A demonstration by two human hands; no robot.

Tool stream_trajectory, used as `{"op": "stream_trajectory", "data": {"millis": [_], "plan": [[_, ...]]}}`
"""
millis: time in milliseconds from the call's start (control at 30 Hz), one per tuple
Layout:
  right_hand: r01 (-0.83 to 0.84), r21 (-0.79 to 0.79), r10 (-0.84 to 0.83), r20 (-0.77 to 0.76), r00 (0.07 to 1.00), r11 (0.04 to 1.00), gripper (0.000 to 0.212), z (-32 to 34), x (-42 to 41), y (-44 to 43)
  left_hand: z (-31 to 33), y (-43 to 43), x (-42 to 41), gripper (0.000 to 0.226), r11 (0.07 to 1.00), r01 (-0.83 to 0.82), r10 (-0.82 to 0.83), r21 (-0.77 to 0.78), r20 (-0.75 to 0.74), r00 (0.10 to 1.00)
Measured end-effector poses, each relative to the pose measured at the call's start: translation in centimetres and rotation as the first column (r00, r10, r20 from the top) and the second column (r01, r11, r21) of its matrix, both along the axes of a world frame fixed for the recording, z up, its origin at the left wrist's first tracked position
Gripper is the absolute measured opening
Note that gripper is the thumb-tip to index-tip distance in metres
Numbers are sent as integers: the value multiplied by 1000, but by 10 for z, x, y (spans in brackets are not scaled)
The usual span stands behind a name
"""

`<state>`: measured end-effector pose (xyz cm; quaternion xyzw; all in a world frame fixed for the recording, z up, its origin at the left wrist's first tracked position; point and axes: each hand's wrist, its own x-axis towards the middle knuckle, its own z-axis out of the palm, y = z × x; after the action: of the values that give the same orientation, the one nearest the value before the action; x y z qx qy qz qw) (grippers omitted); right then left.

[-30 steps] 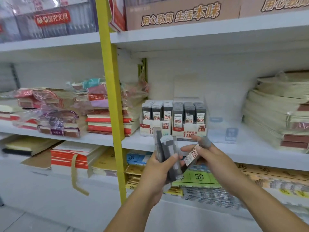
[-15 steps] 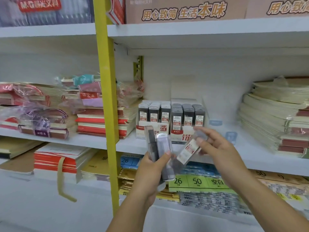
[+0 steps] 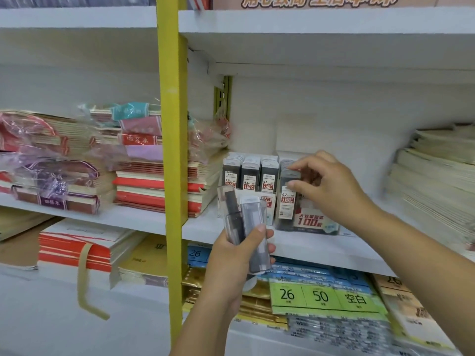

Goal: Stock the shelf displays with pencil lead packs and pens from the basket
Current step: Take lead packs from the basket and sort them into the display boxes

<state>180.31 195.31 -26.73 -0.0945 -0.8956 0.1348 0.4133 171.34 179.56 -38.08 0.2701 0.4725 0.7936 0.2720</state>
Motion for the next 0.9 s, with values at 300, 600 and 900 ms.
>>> {"op": "stream_trajectory", "data": {"millis": [300,600,900], "plan": [[-151,-62,125,-304,944,987,29,36,18,-3,-1,-4,-6,30,999,-48,49,-16,3,999],[131,84,-135,42,990,988,31,1,-3,8,4,-5,3,33,998,-15,13,-56,-35,999],[-33,-221,12,-97,995,975,27,-68,26,-34,2,-11,13,49,993,25,-41,-115,-140,989]]}}
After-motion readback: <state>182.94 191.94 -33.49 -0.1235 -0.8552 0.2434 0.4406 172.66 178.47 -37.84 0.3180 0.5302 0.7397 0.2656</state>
